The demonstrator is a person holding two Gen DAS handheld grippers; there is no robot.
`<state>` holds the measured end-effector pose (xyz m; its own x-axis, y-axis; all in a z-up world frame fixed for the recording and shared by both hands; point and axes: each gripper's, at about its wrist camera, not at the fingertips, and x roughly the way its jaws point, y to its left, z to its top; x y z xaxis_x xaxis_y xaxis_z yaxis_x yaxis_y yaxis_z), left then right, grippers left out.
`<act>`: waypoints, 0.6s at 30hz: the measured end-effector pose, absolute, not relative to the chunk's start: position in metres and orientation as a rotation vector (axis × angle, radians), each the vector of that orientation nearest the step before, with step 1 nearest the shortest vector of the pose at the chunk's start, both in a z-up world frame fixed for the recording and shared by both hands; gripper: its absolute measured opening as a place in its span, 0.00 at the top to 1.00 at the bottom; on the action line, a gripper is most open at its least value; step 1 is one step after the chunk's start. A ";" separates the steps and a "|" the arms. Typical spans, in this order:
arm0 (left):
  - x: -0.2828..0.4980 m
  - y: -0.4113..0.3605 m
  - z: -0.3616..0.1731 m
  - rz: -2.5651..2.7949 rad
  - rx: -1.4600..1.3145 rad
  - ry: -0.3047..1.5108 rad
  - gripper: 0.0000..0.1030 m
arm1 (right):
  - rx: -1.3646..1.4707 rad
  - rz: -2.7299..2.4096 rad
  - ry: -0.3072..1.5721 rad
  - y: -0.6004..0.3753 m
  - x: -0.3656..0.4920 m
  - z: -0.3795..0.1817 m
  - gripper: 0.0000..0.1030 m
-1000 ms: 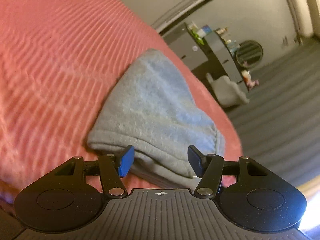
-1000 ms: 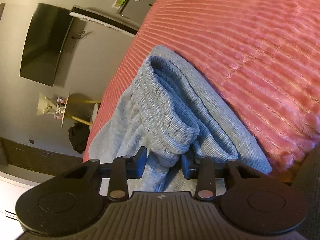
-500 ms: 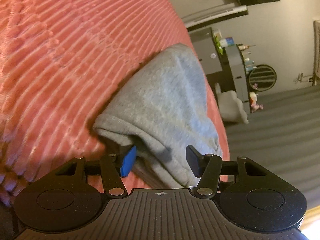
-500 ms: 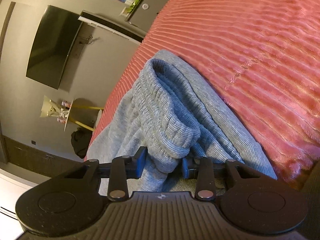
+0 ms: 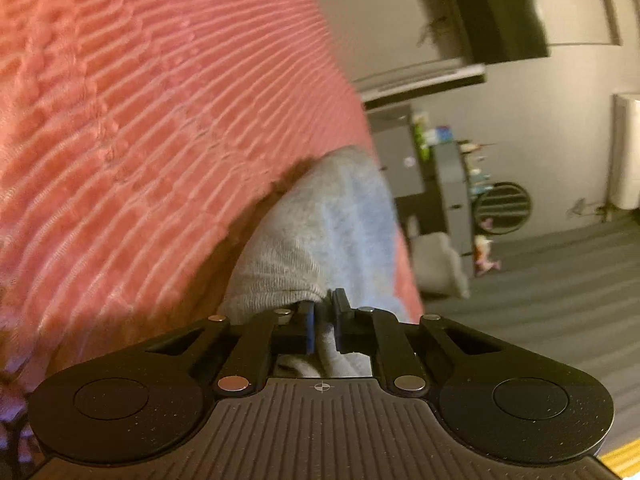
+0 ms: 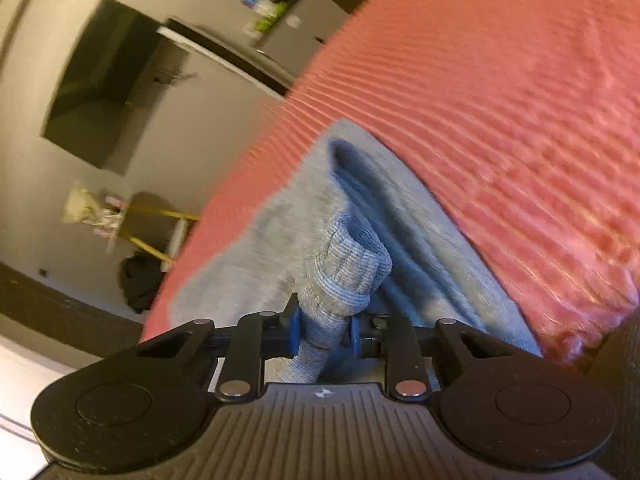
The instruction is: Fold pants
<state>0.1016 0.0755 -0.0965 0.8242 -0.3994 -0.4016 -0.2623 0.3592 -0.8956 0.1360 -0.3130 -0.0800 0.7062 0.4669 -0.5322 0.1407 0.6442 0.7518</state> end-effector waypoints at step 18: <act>0.089 0.063 -0.078 -0.065 -0.980 0.741 0.72 | 0.853 0.163 0.963 -0.339 0.116 -0.089 0.49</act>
<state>0.0889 0.0631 -0.0777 0.7564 -0.3695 -0.5397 -0.2696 0.5756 -0.7720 0.1157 -0.3386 -0.0887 0.5865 0.4771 -0.6545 0.2354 0.6728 0.7014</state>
